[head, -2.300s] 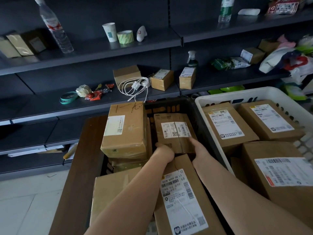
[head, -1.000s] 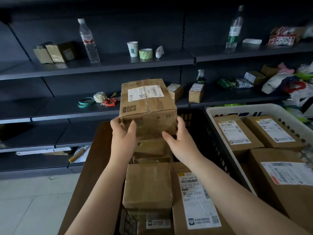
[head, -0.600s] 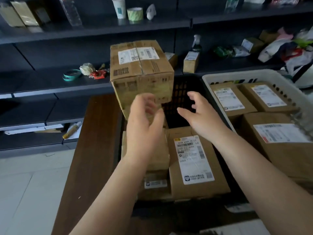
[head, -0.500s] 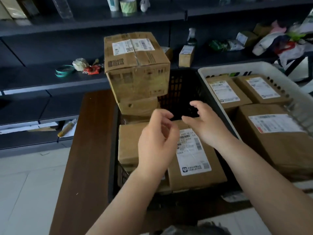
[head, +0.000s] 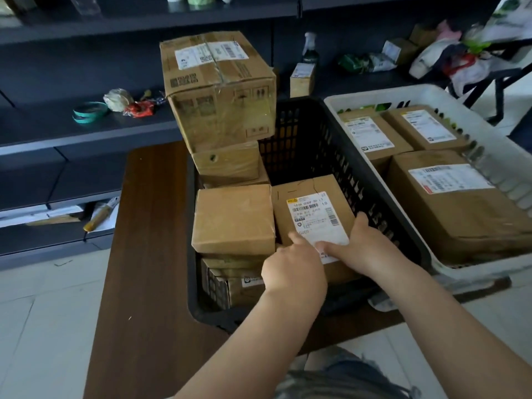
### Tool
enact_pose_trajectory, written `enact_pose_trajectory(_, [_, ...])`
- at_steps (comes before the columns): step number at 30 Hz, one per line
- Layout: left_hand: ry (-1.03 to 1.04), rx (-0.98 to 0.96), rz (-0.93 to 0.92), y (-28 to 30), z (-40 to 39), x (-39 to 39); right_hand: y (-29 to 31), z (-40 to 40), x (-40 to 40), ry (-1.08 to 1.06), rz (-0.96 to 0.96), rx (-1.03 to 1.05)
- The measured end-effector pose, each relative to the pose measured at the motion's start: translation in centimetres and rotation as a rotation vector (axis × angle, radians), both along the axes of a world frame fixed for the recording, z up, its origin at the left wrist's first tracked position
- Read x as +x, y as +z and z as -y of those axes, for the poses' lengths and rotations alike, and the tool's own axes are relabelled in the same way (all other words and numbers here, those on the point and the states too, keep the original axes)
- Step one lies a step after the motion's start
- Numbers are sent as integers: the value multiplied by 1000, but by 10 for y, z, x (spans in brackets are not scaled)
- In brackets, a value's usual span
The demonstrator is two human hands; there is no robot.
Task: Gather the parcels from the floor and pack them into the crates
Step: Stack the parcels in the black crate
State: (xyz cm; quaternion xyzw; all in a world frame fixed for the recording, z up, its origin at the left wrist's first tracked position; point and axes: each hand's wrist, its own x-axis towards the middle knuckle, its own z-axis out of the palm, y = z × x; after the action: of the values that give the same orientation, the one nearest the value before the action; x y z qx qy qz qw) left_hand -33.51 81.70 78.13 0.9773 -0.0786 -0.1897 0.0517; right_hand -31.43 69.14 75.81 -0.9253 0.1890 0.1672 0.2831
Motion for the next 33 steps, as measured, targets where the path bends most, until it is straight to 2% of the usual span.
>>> enact_pose_trajectory(3, [63, -205, -34, -2, -1, 2, -2, 6, 4, -40, 7, -11])
enact_pose_trajectory(6, [124, -411, -11, 7, 5, 10, 4, 11, 16, -82, 67, 71])
enact_pose_trajectory(10, [142, -484, 166, 31, 17, 38, 31, 20, 47, -124, 273, 185])
enact_pose_trajectory(12, [167, -549, 240, 46, 20, 65, 49, 24, 72, -91, 423, 217])
enact_pose_trajectory(14, [216, -573, 248, 57, 25, 100, 65, 26, 100, -18, 490, 200])
enact_pose_trajectory(18, [380, -520, 74, 61, 38, 160, 71, 22, 156, 98, 349, 79])
enact_pose_trajectory(24, [601, -410, -43, 22, 50, 200, 32, 10, 202, 143, 149, 38])
enact_pose_trajectory(29, [628, -351, -110, -16, 48, 224, 0, 1, 220, 152, 112, 46])
enact_pose_trajectory(33, [586, -256, -189, -52, 45, 235, -34, -2, 226, 159, -9, 39])
